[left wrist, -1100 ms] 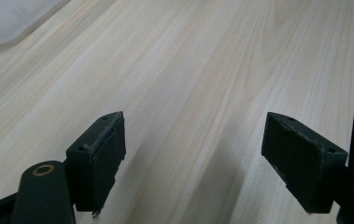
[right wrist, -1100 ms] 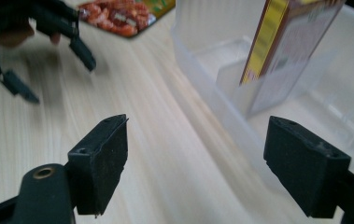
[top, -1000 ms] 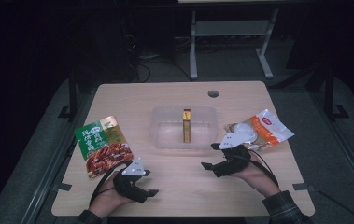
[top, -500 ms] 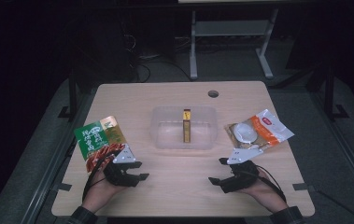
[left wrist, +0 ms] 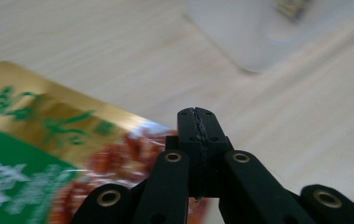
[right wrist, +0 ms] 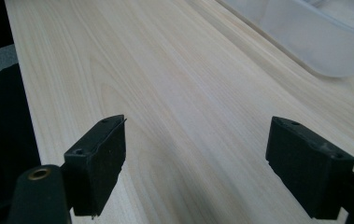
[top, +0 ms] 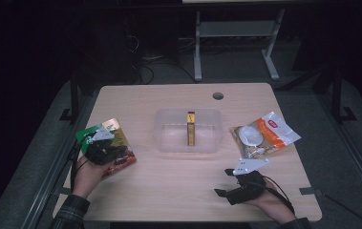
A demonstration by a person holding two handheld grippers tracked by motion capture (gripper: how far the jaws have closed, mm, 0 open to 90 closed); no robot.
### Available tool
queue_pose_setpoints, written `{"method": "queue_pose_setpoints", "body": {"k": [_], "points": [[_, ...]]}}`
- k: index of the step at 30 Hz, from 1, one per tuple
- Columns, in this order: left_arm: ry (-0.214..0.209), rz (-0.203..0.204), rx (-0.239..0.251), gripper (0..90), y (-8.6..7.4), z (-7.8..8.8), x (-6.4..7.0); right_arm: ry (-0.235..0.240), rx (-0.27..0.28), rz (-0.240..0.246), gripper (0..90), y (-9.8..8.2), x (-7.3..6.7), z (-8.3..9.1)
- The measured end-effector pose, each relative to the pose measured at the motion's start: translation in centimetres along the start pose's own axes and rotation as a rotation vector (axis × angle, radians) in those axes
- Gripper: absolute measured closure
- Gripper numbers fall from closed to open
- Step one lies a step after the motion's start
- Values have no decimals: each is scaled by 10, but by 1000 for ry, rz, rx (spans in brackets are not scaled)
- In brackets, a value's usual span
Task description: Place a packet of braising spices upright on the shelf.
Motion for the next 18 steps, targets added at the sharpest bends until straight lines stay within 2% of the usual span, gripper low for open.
{"method": "queue_pose_setpoints", "body": {"k": [4, 7, 13, 15, 17, 18], "points": [[73, 48, 15, 898, 8, -1, -30, 6, -14, -9, 197, -2, 0, -1], [108, 69, 28, 899, 13, -3, -49, 11, -17, -11, 197, -3, 0, -2], [199, 88, 19, 898, 22, -11, -87, 18, -22, -13, 198, -4, 0, -4], [237, 84, 2, 899, 22, -16, -98, 21, -19, -7, 201, -4, 0, -5], [257, 104, 5, 899, 21, -19, -107, 24, -18, -9, 201, -3, -1, -6], [280, 105, 2, 899, 19, -23, -114, 25, -18, -9, 201, -3, -1, -6]]}}
Point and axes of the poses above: each handheld gripper's, and its own axes: z roughly backward along the jaws, y roughly out of its top, x roughly to its right, the point moved 5 cm from there along -z, roughly forward along the jaws, and after that the axes turned 10 degrees about x, right-handed, at the moved point
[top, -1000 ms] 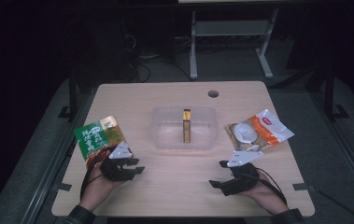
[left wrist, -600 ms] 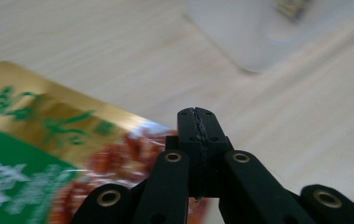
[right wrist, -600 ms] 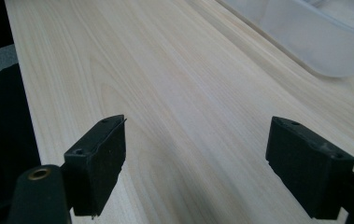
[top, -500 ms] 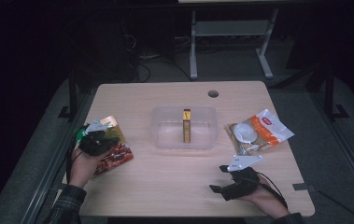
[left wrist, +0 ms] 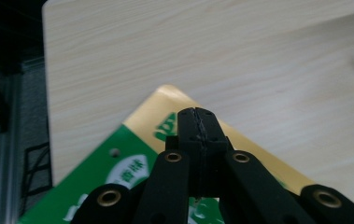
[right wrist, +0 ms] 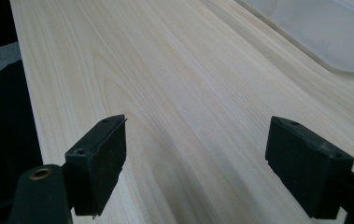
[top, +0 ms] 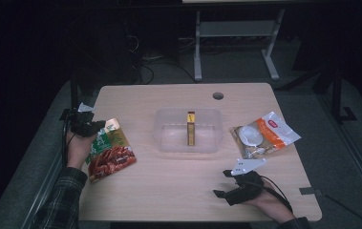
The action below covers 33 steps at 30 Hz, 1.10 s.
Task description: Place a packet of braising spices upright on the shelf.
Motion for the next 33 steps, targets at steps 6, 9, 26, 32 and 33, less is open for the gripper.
{"method": "queue_pose_setpoints", "body": {"k": [6, 9, 26, 32, 33], "points": [[59, 38, -30, 899, -12, -18, -18, 4, -6, -2, 201, -1, 0, -1], [76, 45, -49, 899, -19, -25, -25, 6, -8, -2, 201, -1, 1, -2], [154, 57, -77, 899, -35, -42, -41, 8, -18, 3, 204, -2, -1, -1], [149, 54, -98, 899, -40, -46, -41, 6, -14, 5, 204, -1, -1, -1], [144, 56, -94, 900, -40, -46, -41, 6, -16, 3, 204, -1, -1, -1]]}}
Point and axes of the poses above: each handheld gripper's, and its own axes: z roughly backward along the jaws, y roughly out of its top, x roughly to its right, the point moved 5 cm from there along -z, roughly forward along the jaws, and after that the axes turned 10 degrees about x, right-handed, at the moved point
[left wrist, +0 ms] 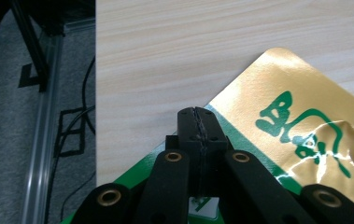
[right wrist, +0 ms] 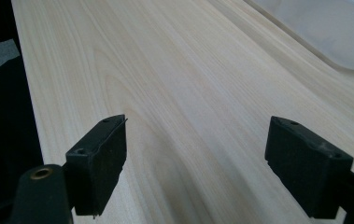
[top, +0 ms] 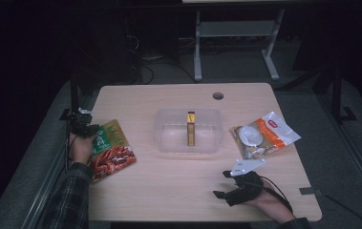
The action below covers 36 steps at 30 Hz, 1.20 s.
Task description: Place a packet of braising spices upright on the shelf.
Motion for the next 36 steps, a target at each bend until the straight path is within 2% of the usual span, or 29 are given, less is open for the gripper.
{"method": "queue_pose_setpoints", "body": {"k": [4, 10, 11, 12, 23, 26, 31, 36], "points": [[-15, -1, 0, 900, 1, 0, 4, -1, 1, 0, 204, 0, 0, 0], [-74, -18, -1, 900, 3, -1, 16, -1, -2, 4, 204, 0, 0, 0], [-74, -18, -1, 900, 3, -1, 16, -1, -2, 4, 204, 0, 0, 0], [-102, -19, 0, 900, 4, -1, 22, -1, 0, 9, 204, 0, 0, 0], [-217, -74, -7, 900, 8, -1, 62, -5, -3, 7, 204, 0, 0, 0], [-255, -79, 5, 900, 7, 1, 73, -4, -3, 16, 204, 0, 0, -1], [-305, -88, 13, 900, 4, 7, 88, -11, -11, 27, 203, 1, 0, -1], [-341, -121, 17, 900, -1, 14, 103, -14, -12, 32, 201, 1, -2, -1]]}}
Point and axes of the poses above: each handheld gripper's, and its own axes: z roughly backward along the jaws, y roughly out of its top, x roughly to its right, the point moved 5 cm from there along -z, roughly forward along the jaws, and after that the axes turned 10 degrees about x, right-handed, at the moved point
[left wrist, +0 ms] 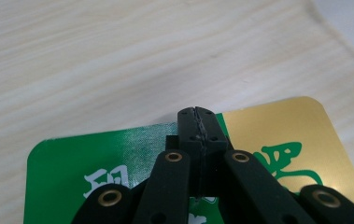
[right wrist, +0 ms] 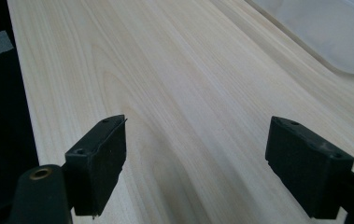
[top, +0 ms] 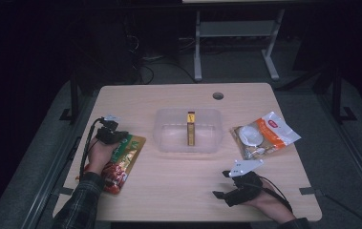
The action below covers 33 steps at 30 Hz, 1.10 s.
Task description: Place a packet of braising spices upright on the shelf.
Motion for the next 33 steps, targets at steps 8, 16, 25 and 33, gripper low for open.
{"method": "queue_pose_setpoints", "body": {"k": [8, 16, 25, 33], "points": [[-57, -38, -14, 900, -7, 8, 29, -2, 3, 7, 199, 1, -1, 0], [-114, -109, -41, 900, -13, 17, 62, 0, -6, 28, 198, 1, -3, -2], [-185, -150, -62, 900, -28, 35, 95, -1, -12, 36, 198, 1, -4, -2], [-259, -177, -48, 900, -42, 51, 124, -1, -9, 47, 197, 1, -4, -3]]}}
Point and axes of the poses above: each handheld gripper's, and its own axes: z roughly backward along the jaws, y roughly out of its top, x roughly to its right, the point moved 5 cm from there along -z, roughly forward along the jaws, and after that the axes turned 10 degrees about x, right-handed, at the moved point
